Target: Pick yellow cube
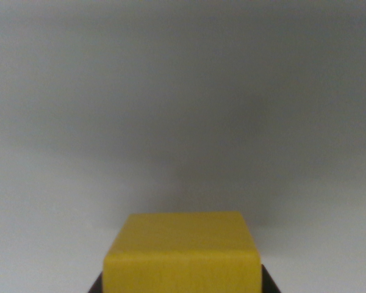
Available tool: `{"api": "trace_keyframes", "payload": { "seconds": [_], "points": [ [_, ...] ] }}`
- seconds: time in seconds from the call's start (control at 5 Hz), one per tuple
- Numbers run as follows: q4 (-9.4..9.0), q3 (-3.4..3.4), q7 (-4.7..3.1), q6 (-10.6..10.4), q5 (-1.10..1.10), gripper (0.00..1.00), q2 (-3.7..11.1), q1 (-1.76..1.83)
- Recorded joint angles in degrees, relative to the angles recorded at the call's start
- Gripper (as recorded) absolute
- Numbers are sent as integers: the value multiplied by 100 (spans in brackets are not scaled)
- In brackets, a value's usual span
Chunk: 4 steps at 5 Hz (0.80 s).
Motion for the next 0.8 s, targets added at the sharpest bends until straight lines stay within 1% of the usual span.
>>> {"api": "trace_keyframes", "payload": {
  "seconds": [0.2,0.4,0.6,0.8],
  "points": [
    [135,4,-1,175,6,100,-41,0],
    [135,4,-1,175,6,100,-41,0],
    [285,8,-1,372,12,100,-87,-1],
    [285,8,-1,372,12,100,-87,-1]
  ]
}}
